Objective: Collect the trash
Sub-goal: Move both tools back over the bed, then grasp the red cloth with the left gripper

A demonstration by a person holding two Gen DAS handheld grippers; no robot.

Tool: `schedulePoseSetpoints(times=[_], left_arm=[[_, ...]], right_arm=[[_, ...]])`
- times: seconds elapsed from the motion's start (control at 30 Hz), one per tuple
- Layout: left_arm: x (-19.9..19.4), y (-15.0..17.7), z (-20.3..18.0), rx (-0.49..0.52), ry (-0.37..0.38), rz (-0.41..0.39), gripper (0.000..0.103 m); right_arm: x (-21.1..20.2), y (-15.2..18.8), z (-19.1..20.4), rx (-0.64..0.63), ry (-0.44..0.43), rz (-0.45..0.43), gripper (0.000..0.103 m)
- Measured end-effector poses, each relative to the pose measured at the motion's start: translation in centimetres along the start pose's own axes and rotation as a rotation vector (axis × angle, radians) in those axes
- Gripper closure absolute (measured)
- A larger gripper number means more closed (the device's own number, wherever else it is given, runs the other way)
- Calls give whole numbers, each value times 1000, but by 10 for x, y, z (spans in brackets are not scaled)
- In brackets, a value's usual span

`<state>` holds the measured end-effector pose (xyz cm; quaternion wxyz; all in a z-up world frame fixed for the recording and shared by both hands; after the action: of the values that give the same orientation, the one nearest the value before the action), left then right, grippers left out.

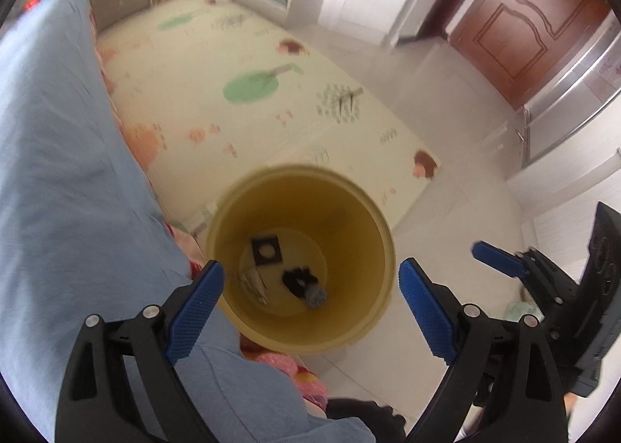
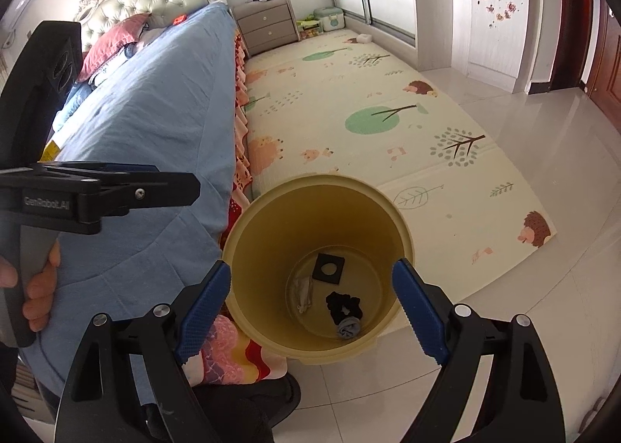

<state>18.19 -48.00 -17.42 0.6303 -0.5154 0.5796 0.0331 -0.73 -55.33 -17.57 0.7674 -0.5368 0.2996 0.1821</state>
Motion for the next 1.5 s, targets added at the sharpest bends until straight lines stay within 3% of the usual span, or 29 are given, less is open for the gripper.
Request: schedulePoseSetpoints(times=[0.13,0.37,0.57,0.7,0.87,1.03,1.33,1.5], left_arm=[[-38,0,-6,26,9,-148,12],[-119,17,2,16,-69,-345,11],[-202,47,39,-4,-199,-519,4],[-250,74,74,-35,-314,-578,4],[-293,107,112,-75,-421,-611,4],[-320,133,150,-118,-500,-625,4],[-343,168,201,-207,-577,-596,4],[-331,184,223,-289,-552,-549,4]], right_arm=[[-24,-7,12,-18,-1,-43,20],[-55,-16,46,-18,-76,-133,20],[-74,-20,97,-36,-175,-226,16],[-78,-20,140,-67,-215,-283,15],[-76,-18,195,-100,-318,-309,8],[-74,-13,249,-132,-401,-311,8],[-70,-1,315,-212,-449,-283,8],[-67,4,327,-222,-467,-259,8]])
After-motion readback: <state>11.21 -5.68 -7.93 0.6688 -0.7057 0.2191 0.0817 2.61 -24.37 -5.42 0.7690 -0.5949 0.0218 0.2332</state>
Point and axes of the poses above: each gripper's, at about its wrist camera, not at the fingertips, and x roughly the way its jaws point, z to its left, y to its underside, the point moved 1 cm from there along x, roughly the way its jaws point, and after that the axes turned 14 degrees about -z, right-handed, at the moved point
